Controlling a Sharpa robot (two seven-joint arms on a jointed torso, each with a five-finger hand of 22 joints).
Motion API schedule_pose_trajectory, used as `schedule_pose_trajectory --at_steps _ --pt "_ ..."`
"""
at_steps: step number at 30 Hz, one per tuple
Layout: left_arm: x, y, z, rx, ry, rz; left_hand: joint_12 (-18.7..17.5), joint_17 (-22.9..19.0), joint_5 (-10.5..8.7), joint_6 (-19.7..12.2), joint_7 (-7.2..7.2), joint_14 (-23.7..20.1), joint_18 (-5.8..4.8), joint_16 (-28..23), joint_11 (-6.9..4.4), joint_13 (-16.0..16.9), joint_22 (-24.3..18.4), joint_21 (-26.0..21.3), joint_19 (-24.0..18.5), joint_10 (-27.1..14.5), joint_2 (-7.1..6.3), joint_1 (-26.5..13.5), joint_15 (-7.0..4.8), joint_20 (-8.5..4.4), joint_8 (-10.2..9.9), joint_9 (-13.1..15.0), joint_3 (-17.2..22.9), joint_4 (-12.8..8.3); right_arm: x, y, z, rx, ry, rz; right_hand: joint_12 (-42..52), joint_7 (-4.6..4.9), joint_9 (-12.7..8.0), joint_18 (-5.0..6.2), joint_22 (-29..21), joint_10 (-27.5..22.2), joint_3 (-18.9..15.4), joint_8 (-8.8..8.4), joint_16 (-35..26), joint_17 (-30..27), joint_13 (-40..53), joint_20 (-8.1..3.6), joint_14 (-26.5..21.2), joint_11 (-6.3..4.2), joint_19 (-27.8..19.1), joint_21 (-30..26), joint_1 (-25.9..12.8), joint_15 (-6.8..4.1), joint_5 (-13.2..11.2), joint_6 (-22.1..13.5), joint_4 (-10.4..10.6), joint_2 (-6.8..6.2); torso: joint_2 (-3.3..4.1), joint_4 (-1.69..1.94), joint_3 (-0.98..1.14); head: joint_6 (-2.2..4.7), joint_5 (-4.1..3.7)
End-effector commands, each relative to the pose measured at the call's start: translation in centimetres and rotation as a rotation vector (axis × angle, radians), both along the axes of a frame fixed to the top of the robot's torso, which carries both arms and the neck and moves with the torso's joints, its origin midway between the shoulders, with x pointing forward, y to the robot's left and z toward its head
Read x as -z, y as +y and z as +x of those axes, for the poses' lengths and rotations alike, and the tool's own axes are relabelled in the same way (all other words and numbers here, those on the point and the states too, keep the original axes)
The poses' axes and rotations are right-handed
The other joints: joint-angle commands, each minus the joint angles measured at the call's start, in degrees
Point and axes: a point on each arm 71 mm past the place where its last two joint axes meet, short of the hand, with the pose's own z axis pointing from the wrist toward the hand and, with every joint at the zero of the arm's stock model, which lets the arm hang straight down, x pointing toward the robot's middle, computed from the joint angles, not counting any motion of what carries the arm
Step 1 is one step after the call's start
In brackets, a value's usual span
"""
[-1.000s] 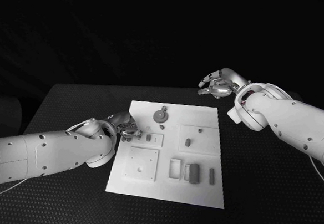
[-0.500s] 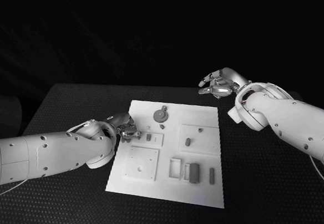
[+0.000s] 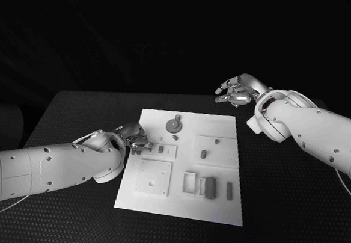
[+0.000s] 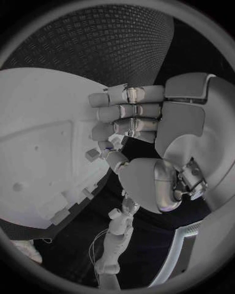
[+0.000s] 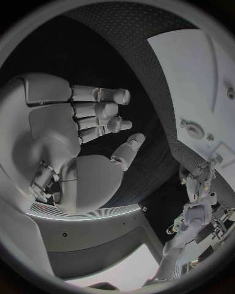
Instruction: Assemble the parts on the task board
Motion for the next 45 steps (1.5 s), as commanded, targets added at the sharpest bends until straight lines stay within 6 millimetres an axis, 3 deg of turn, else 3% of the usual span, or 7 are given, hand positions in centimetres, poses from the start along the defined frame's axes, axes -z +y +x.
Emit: schedule_pose_trajectory --at_steps 1,45 --pt "0.15 -0.15 -0.11 0.009 0.007 0.006 0.3 -0.1 0.15 4.7 -4.13 0.2 0.04 0.0 -1.52 -0.1 1.4 0.2 -0.2 -1.5 0.64 1.2 -0.10 -0.08 0.1 0.1 0.3 0.0 0.04 0.08 -0.05 -0.012 0.005 -0.002 0.2 0.99 0.1 0.68 0.7 -0.6 -0.1 -0.29 0.4 -0.1 -0.1 0.17 0.2 -0.01 0.2 -0.3 -0.2 -0.26 -0.1 0.6 -0.1 0.25 0.00 0.02 0.00 -0.07 -0.01" --pt "0.41 -0.16 -0.35 0.022 0.037 0.035 0.5 -0.2 0.66 4.8 -4.16 0.2 0.07 0.1 -1.56 -0.2 1.4 0.5 -0.3 -1.5 0.58 1.3 -0.12 -0.10 0.0 0.2 0.4 0.0 0.05 0.01 -0.06 -0.011 0.006 -0.001 0.2 0.99 0.1 0.68 0.7 -0.6 0.0 -0.30 0.4 -0.1 -0.2 0.17 0.2 -0.01 0.2 -0.3 -0.2 -0.26 -0.1 0.6 -0.1 0.25 0.01 -0.01 0.02 -0.36 0.06"
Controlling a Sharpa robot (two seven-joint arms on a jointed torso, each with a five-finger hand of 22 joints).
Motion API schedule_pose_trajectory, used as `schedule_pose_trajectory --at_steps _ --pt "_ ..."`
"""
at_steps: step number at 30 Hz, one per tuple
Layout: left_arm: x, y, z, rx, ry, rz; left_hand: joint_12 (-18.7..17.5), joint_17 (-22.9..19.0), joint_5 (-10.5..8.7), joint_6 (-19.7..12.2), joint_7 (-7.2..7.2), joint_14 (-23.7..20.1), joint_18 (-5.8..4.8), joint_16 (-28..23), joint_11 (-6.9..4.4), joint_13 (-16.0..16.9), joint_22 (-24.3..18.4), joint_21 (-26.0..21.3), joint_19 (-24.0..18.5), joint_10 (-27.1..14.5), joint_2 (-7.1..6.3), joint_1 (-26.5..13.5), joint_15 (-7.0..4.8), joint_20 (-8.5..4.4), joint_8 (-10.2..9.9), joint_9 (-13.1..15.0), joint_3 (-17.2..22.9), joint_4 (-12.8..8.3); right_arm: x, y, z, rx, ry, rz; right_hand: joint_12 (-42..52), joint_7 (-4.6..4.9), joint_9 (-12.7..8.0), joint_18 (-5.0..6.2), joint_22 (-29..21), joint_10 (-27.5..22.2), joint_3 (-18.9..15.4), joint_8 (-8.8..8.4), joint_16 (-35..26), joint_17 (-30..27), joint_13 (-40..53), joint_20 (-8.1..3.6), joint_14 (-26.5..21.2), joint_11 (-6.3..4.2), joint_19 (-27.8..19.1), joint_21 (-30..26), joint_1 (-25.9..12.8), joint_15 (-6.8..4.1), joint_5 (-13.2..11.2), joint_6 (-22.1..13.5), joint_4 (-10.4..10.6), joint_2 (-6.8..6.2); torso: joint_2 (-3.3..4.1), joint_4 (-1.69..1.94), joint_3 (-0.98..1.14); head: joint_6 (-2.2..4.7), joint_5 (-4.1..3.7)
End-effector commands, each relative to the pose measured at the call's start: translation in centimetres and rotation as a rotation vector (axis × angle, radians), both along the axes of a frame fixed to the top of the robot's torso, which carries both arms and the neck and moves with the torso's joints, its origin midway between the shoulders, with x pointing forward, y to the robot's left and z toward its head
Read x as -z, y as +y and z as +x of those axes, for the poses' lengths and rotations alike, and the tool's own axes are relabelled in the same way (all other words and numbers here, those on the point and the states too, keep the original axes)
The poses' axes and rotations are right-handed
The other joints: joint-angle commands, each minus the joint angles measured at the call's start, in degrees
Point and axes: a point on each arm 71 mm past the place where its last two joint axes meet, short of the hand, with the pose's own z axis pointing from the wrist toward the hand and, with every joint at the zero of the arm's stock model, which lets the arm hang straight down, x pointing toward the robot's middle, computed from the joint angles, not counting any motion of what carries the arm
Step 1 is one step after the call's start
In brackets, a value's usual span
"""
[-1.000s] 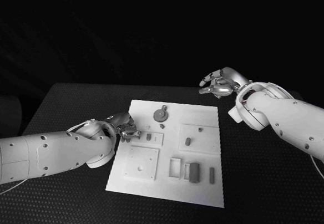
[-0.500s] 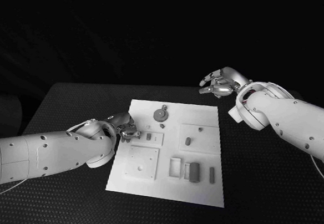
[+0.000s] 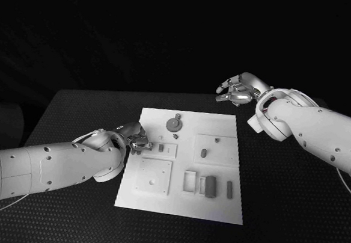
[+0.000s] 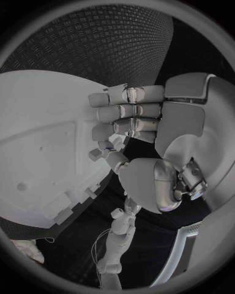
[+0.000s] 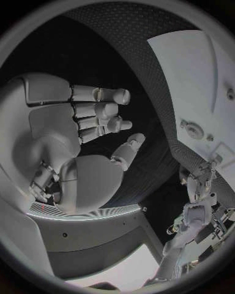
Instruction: Assemble the parts on the task board
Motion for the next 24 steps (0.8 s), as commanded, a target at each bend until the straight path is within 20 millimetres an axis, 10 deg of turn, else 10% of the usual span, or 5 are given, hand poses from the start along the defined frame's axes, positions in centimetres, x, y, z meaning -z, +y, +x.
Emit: schedule_pose_trajectory --at_steps 1,16,24 --pt "0.34 -0.06 -0.19 0.011 0.021 0.020 0.3 -0.1 0.33 4.7 -4.28 0.2 0.07 0.1 -1.57 -0.1 1.4 0.2 -0.2 -1.5 0.58 1.3 -0.12 -0.20 0.1 0.0 0.3 -0.1 0.04 0.12 -0.04 -0.013 0.005 -0.001 0.2 0.93 0.1 0.69 0.7 -0.6 0.0 -0.30 0.4 -0.1 -0.1 0.17 0.2 0.00 0.2 -0.3 -0.2 -0.26 -0.1 0.6 -0.1 0.26 0.00 -0.01 0.00 -0.04 0.02" --pt "0.51 -0.27 -0.21 0.014 0.042 0.037 0.4 -0.1 0.67 4.8 -4.31 0.3 0.08 0.2 -1.60 -0.1 1.4 0.4 -0.2 -1.4 0.41 1.3 -0.15 -0.21 0.1 0.1 0.3 -0.1 0.06 0.23 -0.04 -0.014 0.005 0.000 0.3 0.93 0.1 0.69 0.7 -0.6 0.0 -0.31 0.4 -0.1 -0.1 0.17 0.2 0.00 0.2 -0.3 -0.2 -0.26 -0.1 0.6 -0.1 0.26 0.00 -0.02 0.02 -0.03 0.00" --pt "0.83 -0.70 -0.30 0.044 0.077 0.106 1.5 -0.1 4.66 5.6 -4.61 0.6 0.17 0.8 -1.88 0.1 1.4 1.1 0.1 -1.3 -0.57 0.5 -0.24 -0.31 0.2 0.5 0.0 0.3 0.06 0.28 -0.05 -0.015 0.005 0.000 0.3 0.93 0.1 0.69 0.7 -0.6 0.0 -0.31 0.4 -0.1 -0.1 0.17 0.2 0.00 0.2 -0.3 -0.2 -0.26 -0.1 0.6 -0.1 0.26 -0.01 -0.04 0.07 -0.12 0.07"
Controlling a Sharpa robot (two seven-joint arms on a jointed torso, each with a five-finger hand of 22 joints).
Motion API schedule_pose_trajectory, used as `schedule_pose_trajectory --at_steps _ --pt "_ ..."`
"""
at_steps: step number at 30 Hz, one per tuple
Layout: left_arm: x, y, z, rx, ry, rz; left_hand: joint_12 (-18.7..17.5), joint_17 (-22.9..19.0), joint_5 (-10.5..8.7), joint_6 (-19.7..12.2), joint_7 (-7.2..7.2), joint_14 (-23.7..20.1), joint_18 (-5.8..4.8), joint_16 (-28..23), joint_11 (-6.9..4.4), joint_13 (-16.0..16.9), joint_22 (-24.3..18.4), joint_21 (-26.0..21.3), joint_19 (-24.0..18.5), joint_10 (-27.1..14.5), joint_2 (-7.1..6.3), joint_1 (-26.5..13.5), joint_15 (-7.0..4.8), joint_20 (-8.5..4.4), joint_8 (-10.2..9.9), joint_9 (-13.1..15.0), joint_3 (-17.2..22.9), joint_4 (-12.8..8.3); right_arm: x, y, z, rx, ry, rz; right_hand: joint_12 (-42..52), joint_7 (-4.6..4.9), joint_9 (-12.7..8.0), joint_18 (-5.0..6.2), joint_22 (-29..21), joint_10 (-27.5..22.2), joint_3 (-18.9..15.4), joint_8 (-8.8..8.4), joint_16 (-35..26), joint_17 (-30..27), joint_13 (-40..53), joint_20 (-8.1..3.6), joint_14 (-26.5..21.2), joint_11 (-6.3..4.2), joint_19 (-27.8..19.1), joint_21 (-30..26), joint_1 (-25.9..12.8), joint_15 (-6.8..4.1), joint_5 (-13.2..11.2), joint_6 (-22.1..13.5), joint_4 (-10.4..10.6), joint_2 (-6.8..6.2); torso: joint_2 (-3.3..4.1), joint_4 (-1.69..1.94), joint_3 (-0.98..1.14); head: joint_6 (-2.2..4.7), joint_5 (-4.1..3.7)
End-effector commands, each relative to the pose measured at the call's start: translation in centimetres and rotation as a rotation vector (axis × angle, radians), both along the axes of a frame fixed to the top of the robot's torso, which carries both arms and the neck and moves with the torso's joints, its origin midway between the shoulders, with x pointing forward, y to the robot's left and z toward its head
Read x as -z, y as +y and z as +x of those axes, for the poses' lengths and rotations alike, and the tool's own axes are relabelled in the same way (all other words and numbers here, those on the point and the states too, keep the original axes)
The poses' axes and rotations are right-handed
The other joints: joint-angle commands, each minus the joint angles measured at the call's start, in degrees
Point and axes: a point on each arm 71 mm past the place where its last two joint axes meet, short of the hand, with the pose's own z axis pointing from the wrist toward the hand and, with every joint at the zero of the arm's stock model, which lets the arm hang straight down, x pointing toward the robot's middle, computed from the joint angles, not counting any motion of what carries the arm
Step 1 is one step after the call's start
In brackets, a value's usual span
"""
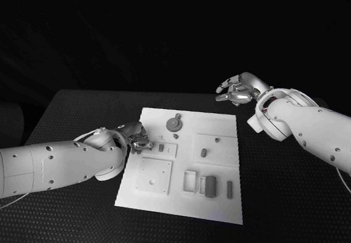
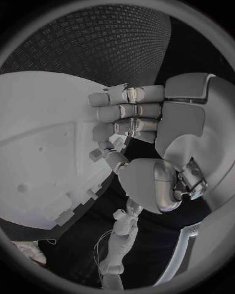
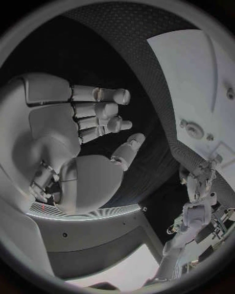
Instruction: Assemble the parts on the task board
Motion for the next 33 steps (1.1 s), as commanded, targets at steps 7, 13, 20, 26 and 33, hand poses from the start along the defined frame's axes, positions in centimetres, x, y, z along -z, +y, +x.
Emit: schedule_pose_trajectory --at_steps 7,13,20,26,33 --pt "1.0 -0.8 -0.6 0.061 0.070 0.114 1.4 0.1 3.27 5.8 -5.14 0.5 0.26 1.1 -2.08 0.4 1.5 1.1 0.2 -1.3 -0.53 -0.1 -0.08 -0.42 0.3 0.2 0.1 0.3 0.0 0.2 0.0 -0.014 0.004 0.000 0.3 0.95 0.1 0.68 0.7 -0.5 0.0 -0.32 0.4 -0.1 -0.1 0.17 0.2 0.13 0.2 -0.3 -0.2 -0.26 -0.1 0.6 -0.1 0.26 -0.01 -0.02 0.03 -0.11 -0.02" --pt "1.0 -1.1 -0.6 0.068 0.071 0.113 1.9 0.2 4.15 6.0 -5.25 0.6 0.30 1.4 -2.18 0.5 1.5 1.4 0.4 -1.2 -0.59 -0.1 -0.17 -0.49 0.4 0.4 0.0 0.2 0.0 0.2 0.0 -0.014 0.004 0.000 0.3 0.95 0.1 0.68 0.7 -0.5 0.0 -0.32 0.4 -0.1 -0.1 0.17 0.2 0.13 0.2 -0.3 -0.2 -0.26 -0.1 0.6 -0.1 0.26 -0.01 0.03 0.01 -0.12 -0.15" --pt "0.9 -1.6 -0.6 0.073 0.066 0.106 2.0 0.2 3.96 5.9 -5.23 0.5 0.27 1.5 -2.17 0.5 1.4 1.6 0.3 -1.4 -0.73 -0.3 -0.17 -0.48 0.4 0.5 -0.1 0.4 0.0 0.2 0.0 -0.014 0.004 0.000 0.3 0.95 0.1 0.68 0.7 -0.5 0.0 -0.32 0.4 -0.1 -0.1 0.17 0.2 0.13 0.2 -0.3 -0.2 -0.26 -0.1 0.6 -0.1 0.26 -0.01 0.03 -0.02 -0.08 -0.20" --pt "0.9 -1.9 -0.6 0.077 0.068 0.102 2.0 0.1 3.39 5.7 -5.15 0.3 0.23 1.4 -2.10 0.4 1.4 1.6 0.1 -1.6 -0.93 -0.6 -0.13 -0.45 0.3 0.5 -0.2 0.7 0.0 0.3 0.0 -0.014 0.004 0.000 0.3 0.95 0.1 0.68 0.7 -0.5 -0.1 -0.33 0.4 -0.1 -0.1 0.17 0.2 0.14 0.2 -0.3 -0.3 -0.26 -0.1 0.6 -0.1 0.23 -0.01 0.04 -0.03 -0.03 -0.21" --pt "0.9 -2.0 -0.6 0.079 0.070 0.097 2.1 0.0 2.86 5.6 -5.13 0.2 0.23 1.3 -2.08 0.3 1.4 1.6 0.0 -1.7 -1.20 -0.8 -0.11 -0.44 0.3 0.6 -0.3 0.9 0.0 0.2 0.0 -0.014 0.004 0.000 0.3 0.95 0.1 0.68 0.7 -0.5 -0.1 -0.33 0.4 -0.1 -0.1 0.18 0.2 0.14 0.2 -0.3 -0.3 -0.26 -0.1 0.6 -0.1 0.21 -0.01 0.05 -0.03 -0.01 -0.30"
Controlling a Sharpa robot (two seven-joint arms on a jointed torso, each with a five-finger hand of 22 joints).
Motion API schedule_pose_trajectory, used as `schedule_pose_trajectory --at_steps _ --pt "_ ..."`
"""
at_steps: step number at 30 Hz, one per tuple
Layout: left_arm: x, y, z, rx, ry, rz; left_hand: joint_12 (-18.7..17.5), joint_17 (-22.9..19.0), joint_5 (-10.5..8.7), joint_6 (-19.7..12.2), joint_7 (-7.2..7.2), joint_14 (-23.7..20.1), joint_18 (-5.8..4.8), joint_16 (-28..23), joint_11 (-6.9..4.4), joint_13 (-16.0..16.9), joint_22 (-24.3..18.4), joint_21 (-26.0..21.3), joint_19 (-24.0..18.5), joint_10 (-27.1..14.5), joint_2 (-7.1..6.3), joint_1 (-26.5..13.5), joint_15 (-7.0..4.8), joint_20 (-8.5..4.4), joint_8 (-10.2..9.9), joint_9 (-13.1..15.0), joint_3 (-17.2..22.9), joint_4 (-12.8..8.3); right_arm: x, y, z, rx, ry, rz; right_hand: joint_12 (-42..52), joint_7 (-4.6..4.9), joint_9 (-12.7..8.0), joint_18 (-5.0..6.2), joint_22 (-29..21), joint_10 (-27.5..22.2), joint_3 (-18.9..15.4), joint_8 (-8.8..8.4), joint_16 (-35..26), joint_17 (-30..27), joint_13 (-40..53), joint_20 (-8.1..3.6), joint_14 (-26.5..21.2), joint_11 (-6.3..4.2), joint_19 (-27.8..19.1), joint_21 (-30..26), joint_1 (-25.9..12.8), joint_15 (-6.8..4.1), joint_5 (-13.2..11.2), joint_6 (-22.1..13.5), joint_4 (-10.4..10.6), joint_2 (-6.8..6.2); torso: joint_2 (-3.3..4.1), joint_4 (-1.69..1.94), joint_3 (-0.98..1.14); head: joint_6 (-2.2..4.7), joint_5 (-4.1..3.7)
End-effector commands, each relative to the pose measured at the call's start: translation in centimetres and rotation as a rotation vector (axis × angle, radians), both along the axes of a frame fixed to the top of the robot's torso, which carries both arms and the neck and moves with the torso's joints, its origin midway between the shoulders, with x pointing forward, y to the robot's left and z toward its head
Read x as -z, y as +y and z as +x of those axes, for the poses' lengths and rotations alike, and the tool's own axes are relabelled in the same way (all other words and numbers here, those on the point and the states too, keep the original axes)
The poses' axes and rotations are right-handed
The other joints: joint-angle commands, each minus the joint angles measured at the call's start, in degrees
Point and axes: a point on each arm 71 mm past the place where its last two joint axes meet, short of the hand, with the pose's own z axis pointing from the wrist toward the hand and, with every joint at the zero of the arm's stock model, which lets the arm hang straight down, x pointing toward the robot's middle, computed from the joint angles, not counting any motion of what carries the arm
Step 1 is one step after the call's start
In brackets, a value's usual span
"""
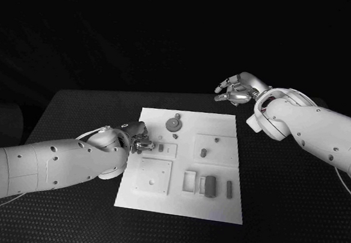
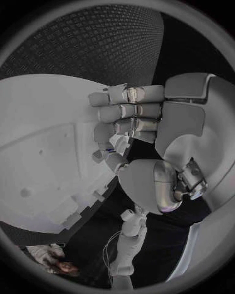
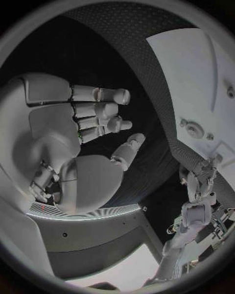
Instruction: Assemble the parts on the task board
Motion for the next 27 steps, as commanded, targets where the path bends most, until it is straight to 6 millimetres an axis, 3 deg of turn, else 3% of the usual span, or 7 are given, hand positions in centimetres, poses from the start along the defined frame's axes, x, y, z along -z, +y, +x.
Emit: schedule_pose_trajectory --at_steps 1,6,8,11,14,18,27 --pt "1.2 -1.0 -0.9 0.049 0.074 0.015 0.2 -0.1 -0.18 5.1 -5.02 -0.1 0.24 0.2 -1.85 -0.1 1.4 0.3 -0.3 -1.9 -0.21 0.2 0.17 0.00 -0.1 -0.7 0.1 0.3 0.0 0.1 0.0 -0.012 0.004 -0.001 0.3 1.05 0.1 0.68 0.7 -0.4 -0.1 -0.33 0.4 -0.1 -0.1 0.17 0.2 -0.02 0.2 -0.3 -0.3 -0.26 -0.1 0.5 -0.1 0.21 0.01 0.02 0.01 -0.02 -0.10" --pt "1.2 -0.8 -0.9 0.040 0.076 0.008 0.2 -0.2 -0.92 4.9 -4.96 -0.2 0.23 0.1 -1.79 -0.3 1.4 0.3 -0.4 -2.1 -0.90 -0.1 0.19 0.03 -0.2 -0.6 -0.1 0.8 0.0 0.0 0.0 -0.011 0.004 -0.001 0.3 1.05 0.1 0.68 0.7 -0.4 -0.1 -0.33 0.4 -0.1 -0.1 0.17 0.2 -0.02 0.2 -0.3 -0.3 -0.26 -0.1 0.5 -0.1 0.20 0.02 0.01 0.00 0.05 -0.17" --pt "1.2 -0.7 -0.8 0.033 0.076 0.005 -0.2 -0.6 -3.95 4.3 -4.77 -0.5 0.22 -0.2 -1.59 -0.8 1.3 0.1 -0.9 -2.4 -1.99 -0.3 0.28 0.11 -0.4 -0.4 -0.2 1.8 0.0 0.0 0.0 -0.011 0.004 -0.001 0.3 1.05 0.1 0.68 0.7 -0.4 -0.1 -0.34 0.4 -0.1 -0.1 0.18 0.1 -0.02 0.2 -0.3 -0.3 -0.26 -0.1 0.5 -0.1 0.19 0.02 0.01 0.00 0.05 -0.17" --pt "1.2 -0.5 -0.8 0.018 0.073 -0.002 -0.6 -1.0 -5.87 3.3 -4.40 -0.7 0.20 -0.5 -1.29 -1.5 1.2 -0.1 -1.2 -2.4 -3.52 -1.9 0.43 0.22 -1.1 -0.6 -0.8 3.7 0.0 0.0 0.0 -0.011 0.005 -0.002 0.3 1.05 0.1 0.68 0.7 -0.4 -0.1 -0.34 0.4 -0.1 -0.1 0.18 0.1 -0.02 0.2 -0.3 -0.3 -0.26 -0.1 0.5 -0.1 0.19 0.02 0.00 0.00 0.08 -0.22" --pt "1.2 -0.3 -0.7 0.007 0.071 -0.006 -0.7 -1.3 -11.27 2.2 -4.07 -1.2 0.27 -0.7 -0.86 -1.9 1.2 -0.5 -1.6 -2.7 -5.65 -3.8 0.45 0.26 -2.1 -1.2 -1.1 5.9 0.0 0.0 0.0 -0.010 0.005 -0.002 0.3 1.05 0.1 0.68 0.7 -0.4 -0.1 -0.34 0.4 -0.1 -0.1 0.18 0.1 -0.01 0.2 -0.3 -0.3 -0.25 -0.1 0.5 -0.1 0.18 0.04 0.01 -0.01 0.11 -0.29" --pt "1.3 -0.1 -0.6 -0.001 0.076 -0.013 -0.7 -1.6 -14.78 1.9 -3.88 -1.4 0.26 -0.6 -0.79 -2.2 1.2 -0.8 -1.7 -3.0 -7.20 -5.9 0.35 0.25 -2.5 -1.5 -1.3 7.8 0.0 0.0 0.0 -0.009 0.005 -0.002 0.3 1.05 0.1 0.68 0.7 -0.4 -0.1 -0.35 0.4 -0.1 -0.1 0.18 0.1 -0.01 0.2 -0.3 -0.3 -0.25 -0.1 0.5 -0.1 0.17 0.02 -0.01 0.00 0.12 -0.33" --pt "1.2 0.1 -0.5 -0.011 0.066 -0.013 -0.6 -1.7 -15.57 1.8 -3.81 -1.5 0.23 -0.5 -0.80 -2.4 1.2 -0.9 -1.7 -3.1 -7.89 -6.5 0.32 0.21 -2.5 -1.6 -0.9 8.7 0.0 -0.1 0.0 -0.008 0.004 -0.002 0.3 1.06 0.0 0.68 0.7 -0.4 -0.1 -0.37 0.4 -0.1 -0.1 0.18 0.1 -0.01 0.1 -0.3 -0.3 -0.25 -0.1 0.5 -0.1 0.16 0.03 0.02 -0.03 0.14 -0.40"
